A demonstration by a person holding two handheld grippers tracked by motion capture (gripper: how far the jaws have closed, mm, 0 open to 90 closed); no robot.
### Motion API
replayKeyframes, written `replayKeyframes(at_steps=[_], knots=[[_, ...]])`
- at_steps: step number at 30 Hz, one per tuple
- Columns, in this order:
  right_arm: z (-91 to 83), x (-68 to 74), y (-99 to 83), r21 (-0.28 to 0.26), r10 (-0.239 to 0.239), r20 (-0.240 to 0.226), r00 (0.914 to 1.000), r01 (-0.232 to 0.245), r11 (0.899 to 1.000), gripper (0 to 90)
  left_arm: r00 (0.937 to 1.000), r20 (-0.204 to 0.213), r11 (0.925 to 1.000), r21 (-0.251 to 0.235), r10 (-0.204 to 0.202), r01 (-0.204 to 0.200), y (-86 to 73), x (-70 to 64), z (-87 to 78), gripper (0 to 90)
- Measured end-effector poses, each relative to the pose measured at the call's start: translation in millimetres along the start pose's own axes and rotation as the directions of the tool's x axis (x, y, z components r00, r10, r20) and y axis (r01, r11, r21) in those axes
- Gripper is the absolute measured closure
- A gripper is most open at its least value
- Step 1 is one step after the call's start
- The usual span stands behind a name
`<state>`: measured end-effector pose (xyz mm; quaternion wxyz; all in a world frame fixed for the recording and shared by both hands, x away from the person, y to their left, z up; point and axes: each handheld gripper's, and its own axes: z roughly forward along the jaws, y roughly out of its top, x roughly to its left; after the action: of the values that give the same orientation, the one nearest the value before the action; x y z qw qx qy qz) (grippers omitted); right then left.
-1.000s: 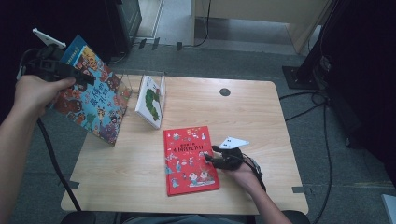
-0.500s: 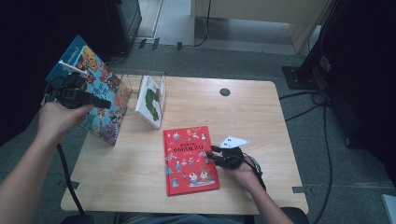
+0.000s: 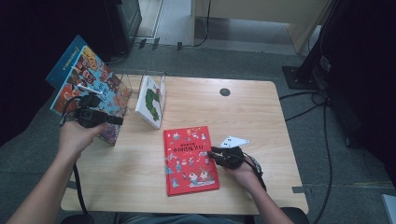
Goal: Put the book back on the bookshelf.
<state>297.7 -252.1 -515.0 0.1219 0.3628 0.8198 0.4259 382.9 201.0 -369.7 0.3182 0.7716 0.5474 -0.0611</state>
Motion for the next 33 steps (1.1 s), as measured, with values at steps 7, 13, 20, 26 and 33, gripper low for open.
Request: replayKeyframes(at_steps=[7,13,20,26,33], knots=[[-0.8,0.2,-0.4,0.001,-0.013,0.005,0.9999,0.013,1.000,72.3,0.9992,0.040,0.9997,0.025,0.007,-0.008,-14.2,-6.7,29.3,77.1],[-2.3,-0.7,-1.0,0.003,-0.010,0.006,0.9999,0.010,1.000,78.6,0.9969,0.078,0.9980,0.061,0.015,-0.020,-26.5,-17.4,61.2,80.2],[-5.7,-1.4,-3.7,0.001,0.003,0.019,0.9998,-0.003,1.000,83.2,0.9941,0.107,0.9963,0.082,0.020,-0.029,-41.5,-28.6,97.0,82.7],[-7.9,-1.6,-8.0,0.009,0.003,0.031,0.9995,-0.003,1.000,84.1,0.9920,0.123,0.9940,0.103,0.026,-0.039,-48.3,-36.9,119.3,83.7],[-10.3,1.2,-14.0,0.026,0.005,0.033,0.9994,-0.006,1.000,84.2,0.9920,0.126,0.9887,0.149,-0.001,-0.018,-58.9,-40.6,142.4,83.7]])
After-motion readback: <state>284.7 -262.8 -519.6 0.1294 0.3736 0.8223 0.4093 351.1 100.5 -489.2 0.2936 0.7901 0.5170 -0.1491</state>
